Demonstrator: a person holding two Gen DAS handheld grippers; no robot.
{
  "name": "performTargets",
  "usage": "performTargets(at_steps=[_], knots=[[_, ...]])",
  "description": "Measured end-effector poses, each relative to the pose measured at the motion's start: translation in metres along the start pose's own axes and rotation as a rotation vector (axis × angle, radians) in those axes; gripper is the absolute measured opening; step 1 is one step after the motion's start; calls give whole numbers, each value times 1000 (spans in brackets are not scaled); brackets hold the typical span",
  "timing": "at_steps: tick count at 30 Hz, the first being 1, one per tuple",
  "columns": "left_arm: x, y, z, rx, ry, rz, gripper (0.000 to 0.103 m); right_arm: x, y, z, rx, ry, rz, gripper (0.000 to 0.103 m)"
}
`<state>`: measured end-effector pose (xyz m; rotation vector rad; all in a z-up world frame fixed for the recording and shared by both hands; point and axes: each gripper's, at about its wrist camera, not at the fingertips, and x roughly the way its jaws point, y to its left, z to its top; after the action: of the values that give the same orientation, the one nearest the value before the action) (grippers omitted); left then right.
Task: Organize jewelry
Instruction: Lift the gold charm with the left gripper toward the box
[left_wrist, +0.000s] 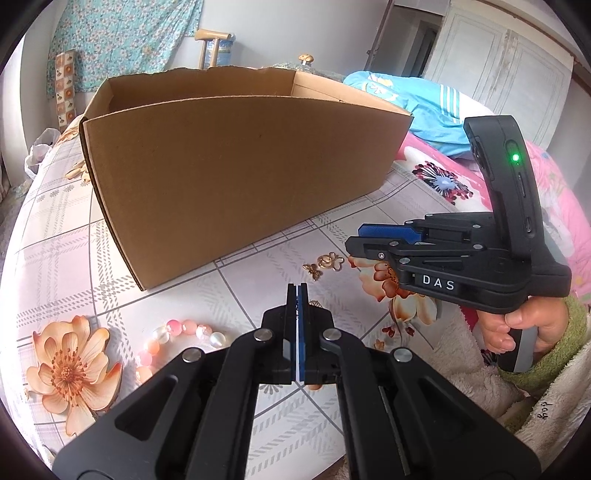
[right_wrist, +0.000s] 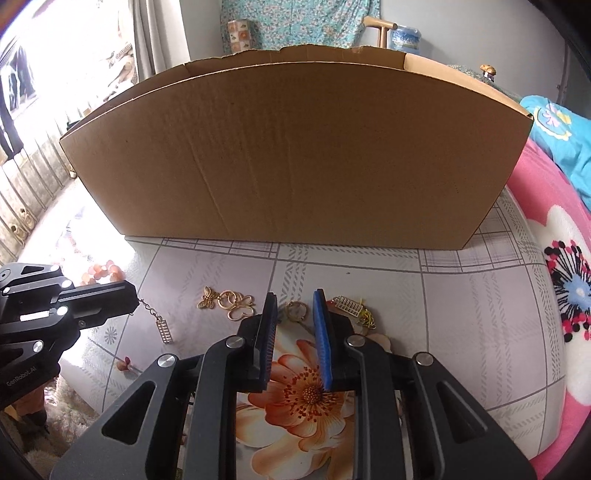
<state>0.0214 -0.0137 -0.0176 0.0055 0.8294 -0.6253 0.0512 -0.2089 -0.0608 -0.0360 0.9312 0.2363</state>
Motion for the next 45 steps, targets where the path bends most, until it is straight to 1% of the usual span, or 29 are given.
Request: performTargets(at_steps=[1, 4, 5, 6, 14, 17, 19, 20, 21, 28, 32, 34, 36, 38, 45], knots=[[-1, 0, 0, -1, -2, 0, 0, -1, 0, 0, 0, 0, 6, 11], [-4, 0, 0, -1, -11, 0, 0, -3, 7, -2, 2, -12, -3, 11], [-5, 0, 0, 1, -14, 1, 0, -4, 7, -3, 3, -17, -2, 9], [-7, 0, 0, 4, -17, 2, 0, -5, 8, -3, 9, -23, 3, 3], [-18, -6, 0, 30, -40, 5, 0, -11, 3, -8, 56, -26, 54, 3], [-19, -10, 0, 39, -42, 6, 0, -14, 2, -10, 69, -35, 56, 6], [-19, -13, 0, 45, -44, 6, 0, -14, 1, -10, 72, -34, 42, 13], [-19, -14, 0, 49, -43, 6, 0, -14, 0, -10, 74, -34, 35, 19], [-19, -15, 0, 52, -44, 6, 0, -13, 0, -10, 75, -30, 33, 22], [-15, -13, 1, 47, -37, -3, 0, -6, 4, -10, 61, -7, 17, 22], [-12, -9, 2, 36, -34, -8, 0, -2, 7, -3, 59, -2, 7, 22], [-11, -7, 3, 35, -33, -8, 0, 0, 9, -3, 46, -1, -7, 21], [-11, -5, 3, 31, -34, -8, 0, 1, 13, -2, 35, -1, -12, 11], [-10, -4, 3, 24, -33, -6, 0, 2, 13, 0, 49, 1, 2, 11], [-11, 1, 1, 17, -36, -4, 0, 4, 11, 2, 65, -4, 9, 11]])
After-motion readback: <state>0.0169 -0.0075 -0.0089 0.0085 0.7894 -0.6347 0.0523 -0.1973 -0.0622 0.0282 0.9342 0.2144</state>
